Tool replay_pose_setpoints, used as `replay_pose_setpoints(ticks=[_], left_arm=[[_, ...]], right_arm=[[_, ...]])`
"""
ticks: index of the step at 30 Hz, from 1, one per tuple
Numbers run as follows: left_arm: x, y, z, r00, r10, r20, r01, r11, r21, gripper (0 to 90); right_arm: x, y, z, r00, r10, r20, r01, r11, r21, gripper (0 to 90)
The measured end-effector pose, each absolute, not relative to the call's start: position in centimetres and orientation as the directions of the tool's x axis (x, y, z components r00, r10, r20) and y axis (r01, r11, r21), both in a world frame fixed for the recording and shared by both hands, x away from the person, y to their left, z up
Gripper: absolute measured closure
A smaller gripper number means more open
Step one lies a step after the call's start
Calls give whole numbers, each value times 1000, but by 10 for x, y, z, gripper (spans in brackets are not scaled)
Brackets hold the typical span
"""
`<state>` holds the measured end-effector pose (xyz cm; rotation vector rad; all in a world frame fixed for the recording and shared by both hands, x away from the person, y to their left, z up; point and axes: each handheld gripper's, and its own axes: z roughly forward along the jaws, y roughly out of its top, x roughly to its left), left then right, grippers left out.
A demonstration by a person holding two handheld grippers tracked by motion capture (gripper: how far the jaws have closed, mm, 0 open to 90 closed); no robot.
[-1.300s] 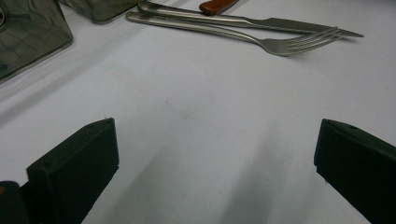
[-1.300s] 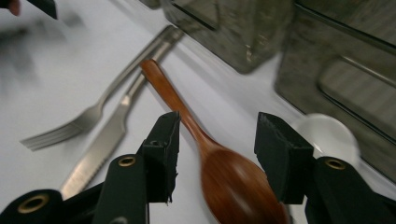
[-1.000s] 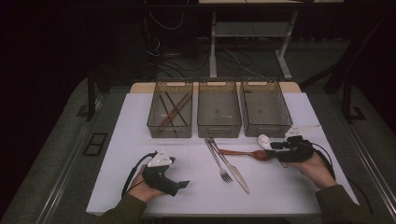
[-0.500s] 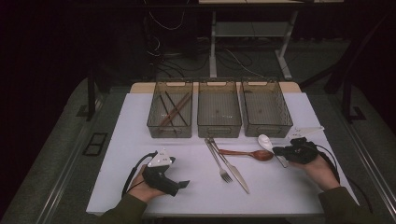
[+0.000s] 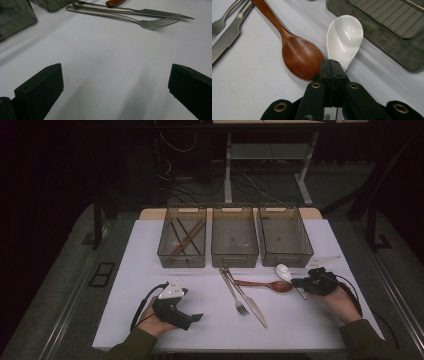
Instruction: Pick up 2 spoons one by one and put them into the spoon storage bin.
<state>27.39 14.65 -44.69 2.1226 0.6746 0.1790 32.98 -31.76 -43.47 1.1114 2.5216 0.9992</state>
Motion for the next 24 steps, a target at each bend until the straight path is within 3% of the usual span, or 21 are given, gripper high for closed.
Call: replay_pose_setpoints(ticks=[13,18,24], left_arm=[[274,146,-447,842,527,-116,401,-468,787,0],[274,146,-447,842,527,-119,403,-466,788,0],[274,146,-447,842,526,-118,403,-468,787,0]], right_arm=[[330,-310,-437,-716,690,108,567,486,665,885],[331,-311,-434,-710,686,159,574,433,695,762],[331,-301,-440,-730,664,161,568,458,684,618]])
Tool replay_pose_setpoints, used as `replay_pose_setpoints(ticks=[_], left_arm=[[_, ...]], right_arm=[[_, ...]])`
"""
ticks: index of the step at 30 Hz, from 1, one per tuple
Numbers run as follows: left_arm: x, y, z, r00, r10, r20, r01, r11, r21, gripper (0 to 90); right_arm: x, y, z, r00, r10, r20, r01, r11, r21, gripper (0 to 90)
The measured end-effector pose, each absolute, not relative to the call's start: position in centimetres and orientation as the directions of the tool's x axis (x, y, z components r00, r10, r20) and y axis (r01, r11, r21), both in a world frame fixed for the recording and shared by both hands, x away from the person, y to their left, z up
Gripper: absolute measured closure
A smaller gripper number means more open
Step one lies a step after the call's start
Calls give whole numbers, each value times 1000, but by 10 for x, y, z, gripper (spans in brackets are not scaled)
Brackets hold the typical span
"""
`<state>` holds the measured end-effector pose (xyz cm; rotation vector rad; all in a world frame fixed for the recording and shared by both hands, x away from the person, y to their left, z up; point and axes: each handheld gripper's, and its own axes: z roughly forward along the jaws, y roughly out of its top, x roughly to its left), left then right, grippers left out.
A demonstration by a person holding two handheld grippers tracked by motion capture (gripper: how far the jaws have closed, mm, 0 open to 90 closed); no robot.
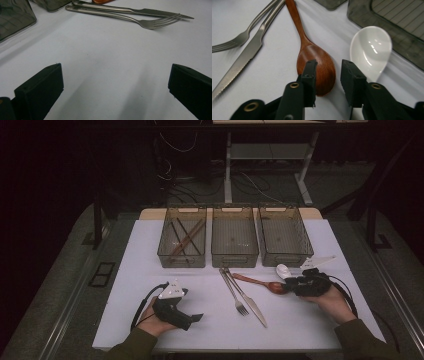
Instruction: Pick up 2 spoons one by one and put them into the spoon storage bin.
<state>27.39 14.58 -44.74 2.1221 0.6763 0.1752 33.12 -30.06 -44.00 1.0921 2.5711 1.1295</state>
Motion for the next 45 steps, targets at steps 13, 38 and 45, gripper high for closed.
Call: replay_pose_setpoints(ticks=[13,38,45], left_arm=[[274,146,-448,844,523,-118,402,-471,785,0],[274,146,-449,854,509,-110,388,-483,785,0],[274,146,-449,852,511,-113,391,-480,785,0]], right_arm=[[328,-288,-446,-775,614,150,542,524,657,617],[327,-288,-442,-793,582,183,533,516,670,806],[327,-293,-430,-785,590,192,529,476,702,807]])
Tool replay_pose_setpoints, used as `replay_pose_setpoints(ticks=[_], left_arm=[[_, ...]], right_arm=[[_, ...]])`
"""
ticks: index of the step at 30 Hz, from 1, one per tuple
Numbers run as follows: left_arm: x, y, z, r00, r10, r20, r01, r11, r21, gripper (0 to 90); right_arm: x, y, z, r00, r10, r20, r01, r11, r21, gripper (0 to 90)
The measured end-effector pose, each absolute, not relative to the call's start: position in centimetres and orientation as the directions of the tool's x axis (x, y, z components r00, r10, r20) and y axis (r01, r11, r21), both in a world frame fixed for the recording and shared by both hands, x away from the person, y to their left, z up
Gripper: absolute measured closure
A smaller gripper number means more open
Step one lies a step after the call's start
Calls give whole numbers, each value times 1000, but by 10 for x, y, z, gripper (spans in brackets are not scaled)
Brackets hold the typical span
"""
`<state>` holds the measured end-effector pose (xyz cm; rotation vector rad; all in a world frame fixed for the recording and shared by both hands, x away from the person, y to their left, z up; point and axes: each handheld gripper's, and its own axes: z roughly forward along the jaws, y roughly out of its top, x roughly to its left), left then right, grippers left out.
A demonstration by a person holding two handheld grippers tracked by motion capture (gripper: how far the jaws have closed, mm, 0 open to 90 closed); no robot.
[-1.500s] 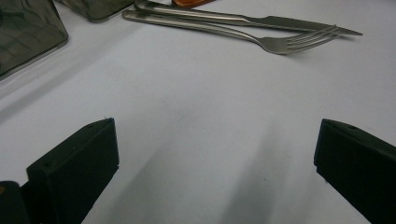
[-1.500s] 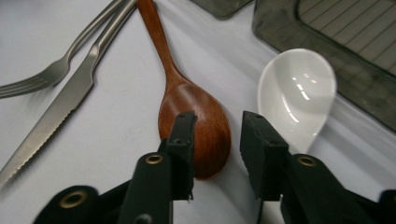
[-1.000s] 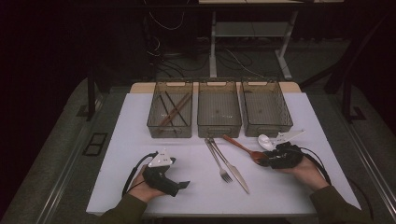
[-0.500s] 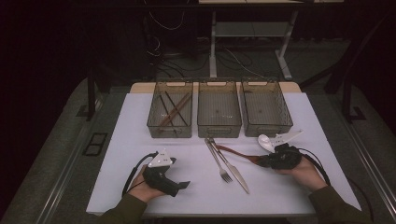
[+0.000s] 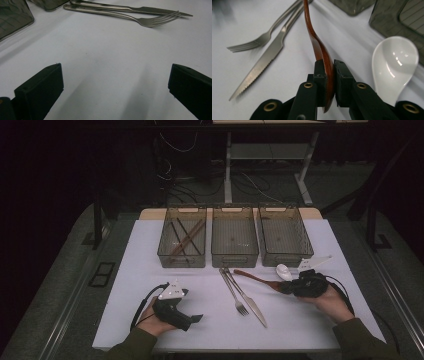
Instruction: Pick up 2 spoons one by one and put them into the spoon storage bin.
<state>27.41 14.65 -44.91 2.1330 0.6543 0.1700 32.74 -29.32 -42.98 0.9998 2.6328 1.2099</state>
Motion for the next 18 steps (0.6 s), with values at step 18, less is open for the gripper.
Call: replay_pose_setpoints(ticks=[18], left_arm=[[274,146,-449,854,508,-112,390,-482,785,0]], right_arm=[[339,-290,-392,-752,637,167,492,374,786,806]])
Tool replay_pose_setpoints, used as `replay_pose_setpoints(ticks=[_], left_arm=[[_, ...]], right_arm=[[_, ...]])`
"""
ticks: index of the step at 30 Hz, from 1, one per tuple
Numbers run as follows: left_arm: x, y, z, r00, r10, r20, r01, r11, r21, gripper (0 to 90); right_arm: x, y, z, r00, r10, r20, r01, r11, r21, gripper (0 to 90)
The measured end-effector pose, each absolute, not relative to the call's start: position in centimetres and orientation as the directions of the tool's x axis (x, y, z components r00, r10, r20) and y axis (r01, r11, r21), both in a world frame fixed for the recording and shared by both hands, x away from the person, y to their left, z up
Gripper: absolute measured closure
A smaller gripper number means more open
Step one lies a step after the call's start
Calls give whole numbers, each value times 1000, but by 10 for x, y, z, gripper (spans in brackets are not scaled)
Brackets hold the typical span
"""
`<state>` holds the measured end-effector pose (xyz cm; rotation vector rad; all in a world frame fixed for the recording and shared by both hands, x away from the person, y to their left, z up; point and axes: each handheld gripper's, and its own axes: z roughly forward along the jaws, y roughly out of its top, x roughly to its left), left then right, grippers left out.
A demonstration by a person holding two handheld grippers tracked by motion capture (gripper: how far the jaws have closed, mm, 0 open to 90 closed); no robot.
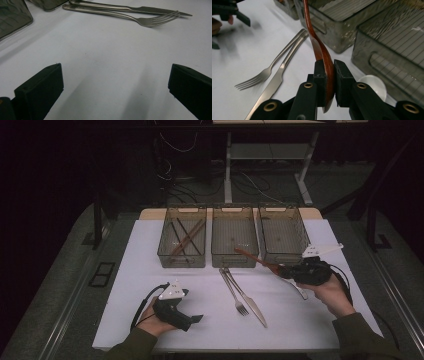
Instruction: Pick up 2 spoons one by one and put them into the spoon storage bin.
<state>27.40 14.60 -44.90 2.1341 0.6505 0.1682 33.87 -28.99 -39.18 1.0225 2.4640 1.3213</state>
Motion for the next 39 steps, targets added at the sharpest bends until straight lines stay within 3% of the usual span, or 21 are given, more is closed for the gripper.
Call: replay_pose_setpoints(ticks=[24,39], left_arm=[[273,146,-449,854,507,-113,388,-477,788,0],[273,146,-449,853,508,-117,389,-472,791,0]], right_arm=[[376,-249,-367,-739,662,124,445,342,828,807],[420,-208,-373,-712,692,123,485,358,798,807]])
